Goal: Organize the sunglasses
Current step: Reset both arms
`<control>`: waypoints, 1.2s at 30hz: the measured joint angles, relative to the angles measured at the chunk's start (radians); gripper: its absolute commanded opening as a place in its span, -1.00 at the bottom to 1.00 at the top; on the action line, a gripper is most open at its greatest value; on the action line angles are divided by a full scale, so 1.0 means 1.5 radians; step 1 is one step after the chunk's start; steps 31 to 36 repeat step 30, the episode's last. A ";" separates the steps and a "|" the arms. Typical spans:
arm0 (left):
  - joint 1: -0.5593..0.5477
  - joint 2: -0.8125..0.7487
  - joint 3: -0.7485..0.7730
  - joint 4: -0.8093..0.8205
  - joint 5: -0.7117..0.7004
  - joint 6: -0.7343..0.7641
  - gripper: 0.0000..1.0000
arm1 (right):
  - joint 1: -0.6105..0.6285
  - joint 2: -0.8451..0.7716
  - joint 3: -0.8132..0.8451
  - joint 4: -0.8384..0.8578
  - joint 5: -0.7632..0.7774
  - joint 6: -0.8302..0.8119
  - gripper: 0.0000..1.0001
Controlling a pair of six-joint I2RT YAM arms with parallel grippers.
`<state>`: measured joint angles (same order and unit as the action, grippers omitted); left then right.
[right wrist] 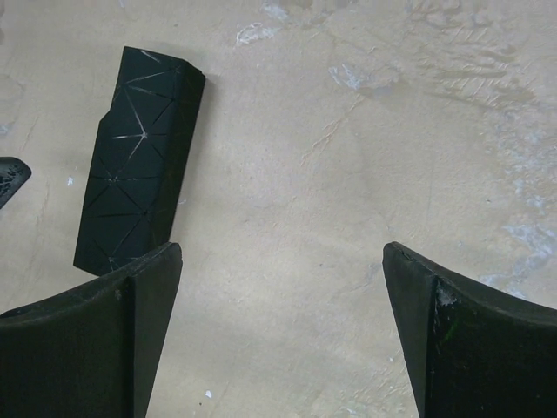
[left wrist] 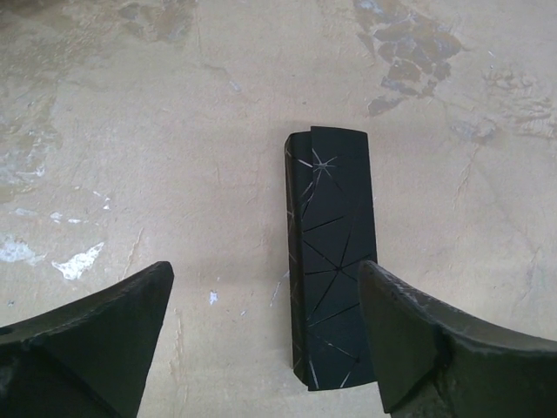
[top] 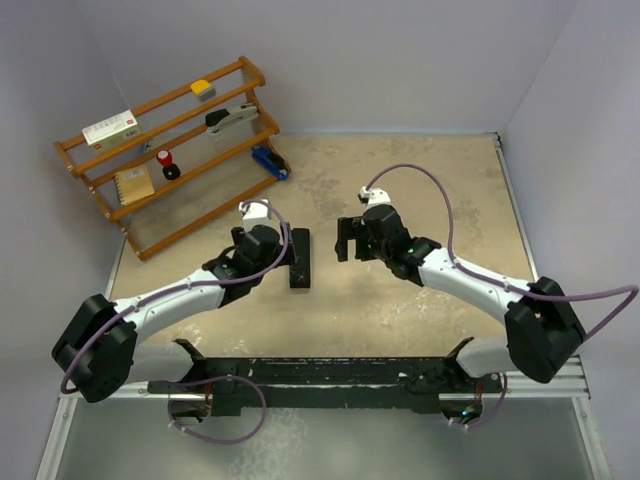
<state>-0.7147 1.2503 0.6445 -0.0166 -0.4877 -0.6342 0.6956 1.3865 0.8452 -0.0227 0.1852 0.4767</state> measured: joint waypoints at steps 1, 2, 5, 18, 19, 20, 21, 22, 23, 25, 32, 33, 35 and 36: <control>0.000 0.000 0.002 -0.005 -0.002 0.000 0.96 | 0.000 -0.006 -0.001 -0.002 0.004 -0.001 0.98; 0.000 0.000 0.004 -0.011 -0.005 0.000 0.99 | 0.000 -0.014 -0.003 -0.003 0.005 -0.002 0.99; 0.000 0.001 0.016 -0.029 -0.013 0.000 0.99 | 0.000 -0.036 -0.006 -0.002 0.005 -0.005 0.99; 0.000 -0.011 0.029 -0.031 -0.027 -0.006 0.99 | 0.000 -0.088 -0.035 -0.015 0.020 -0.009 0.98; 0.000 -0.014 0.029 -0.030 -0.027 -0.006 0.99 | 0.000 -0.088 -0.035 -0.017 0.022 -0.009 0.98; 0.000 -0.016 0.029 -0.027 -0.027 -0.006 0.99 | 0.000 -0.089 -0.035 -0.018 0.023 -0.010 0.98; 0.000 -0.017 0.029 -0.026 -0.027 -0.006 0.99 | 0.000 -0.089 -0.035 -0.020 0.024 -0.010 0.98; 0.000 -0.018 0.029 -0.024 -0.027 -0.006 0.99 | 0.000 -0.089 -0.035 -0.022 0.026 -0.010 0.98; 0.000 -0.019 0.029 -0.022 -0.027 -0.006 0.99 | 0.000 -0.090 -0.035 -0.023 0.028 -0.011 0.99; 0.000 -0.019 0.029 -0.020 -0.026 -0.006 0.99 | 0.000 -0.093 -0.035 -0.028 0.030 -0.011 0.99; 0.000 -0.020 0.025 -0.015 -0.020 -0.006 0.99 | 0.000 -0.100 -0.035 -0.031 0.039 -0.011 0.98; 0.000 -0.020 0.025 -0.015 -0.020 -0.006 0.99 | 0.000 -0.100 -0.035 -0.031 0.039 -0.011 0.98; 0.000 -0.020 0.025 -0.015 -0.020 -0.006 0.99 | 0.000 -0.100 -0.035 -0.031 0.039 -0.011 0.98; 0.000 -0.020 0.025 -0.015 -0.020 -0.006 0.99 | 0.000 -0.100 -0.035 -0.031 0.039 -0.011 0.98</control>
